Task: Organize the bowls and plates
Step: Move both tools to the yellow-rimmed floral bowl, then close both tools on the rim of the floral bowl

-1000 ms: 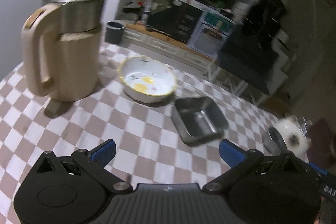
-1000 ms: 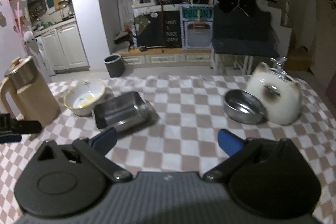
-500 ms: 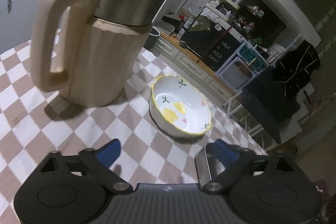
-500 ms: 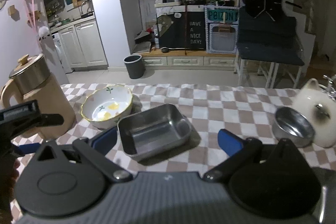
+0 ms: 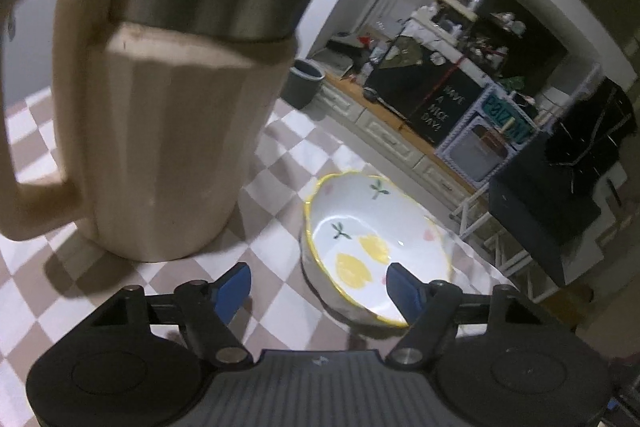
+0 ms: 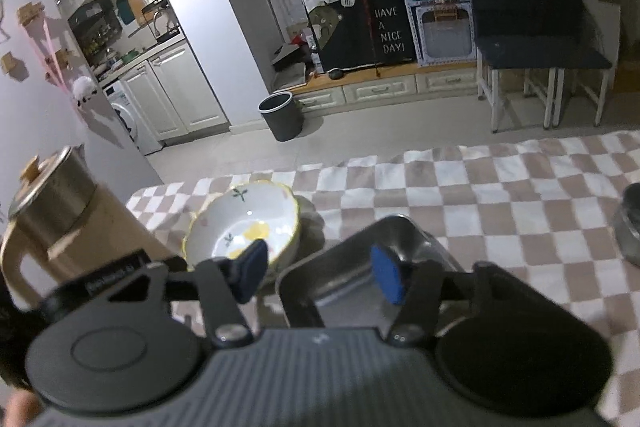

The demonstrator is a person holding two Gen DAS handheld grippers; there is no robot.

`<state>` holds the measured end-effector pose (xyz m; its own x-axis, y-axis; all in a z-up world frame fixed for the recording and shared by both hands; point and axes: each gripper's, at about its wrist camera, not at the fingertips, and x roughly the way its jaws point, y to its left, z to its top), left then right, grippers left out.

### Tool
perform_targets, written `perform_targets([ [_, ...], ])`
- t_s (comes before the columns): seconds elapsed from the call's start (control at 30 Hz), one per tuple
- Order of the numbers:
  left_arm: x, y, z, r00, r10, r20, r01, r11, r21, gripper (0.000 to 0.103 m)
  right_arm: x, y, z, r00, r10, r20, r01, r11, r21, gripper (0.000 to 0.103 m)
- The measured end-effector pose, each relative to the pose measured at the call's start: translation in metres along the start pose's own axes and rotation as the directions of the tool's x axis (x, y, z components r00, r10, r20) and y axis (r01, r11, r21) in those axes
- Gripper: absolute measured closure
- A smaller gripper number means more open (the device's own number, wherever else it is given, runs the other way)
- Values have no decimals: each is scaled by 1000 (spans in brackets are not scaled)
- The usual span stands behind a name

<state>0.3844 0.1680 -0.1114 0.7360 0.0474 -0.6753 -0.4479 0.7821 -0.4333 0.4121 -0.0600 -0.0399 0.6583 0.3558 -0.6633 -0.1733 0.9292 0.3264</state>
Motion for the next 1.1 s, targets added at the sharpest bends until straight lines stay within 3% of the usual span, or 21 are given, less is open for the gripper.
perform_targets([
  [0.13,17,3,4,1000,-5,-12,5,1000,-16,36,17,6,10,1000,-14,0,14,1000,-3,48],
  [0.3,35,3,2,999,-26,-20,25,999,-32,37,41,17,19,999,-38,-1,38,997,-63,48],
  [0.37,41,4,0,1000,-13,-22,13,1000,-28,44,52,19,21,999,-50,-8,49,996,-78,48],
  [0.47,45,9,0,1000,16,-12,-16,999,-38,52,71,22,21,997,-69,-31,66,994,-93,48],
  [0.77,47,16,6,1000,6,-2,-6,1000,-3,60,126,37,21,991,-99,-90,85,985,-148,48],
  [1.0,48,7,6,1000,-2,10,2,998,70,71,149,36,23,986,-124,-111,104,979,-174,69],
  [1.1,51,8,6,1000,-11,4,10,999,54,71,157,38,26,985,-117,-123,94,979,-181,70],
])
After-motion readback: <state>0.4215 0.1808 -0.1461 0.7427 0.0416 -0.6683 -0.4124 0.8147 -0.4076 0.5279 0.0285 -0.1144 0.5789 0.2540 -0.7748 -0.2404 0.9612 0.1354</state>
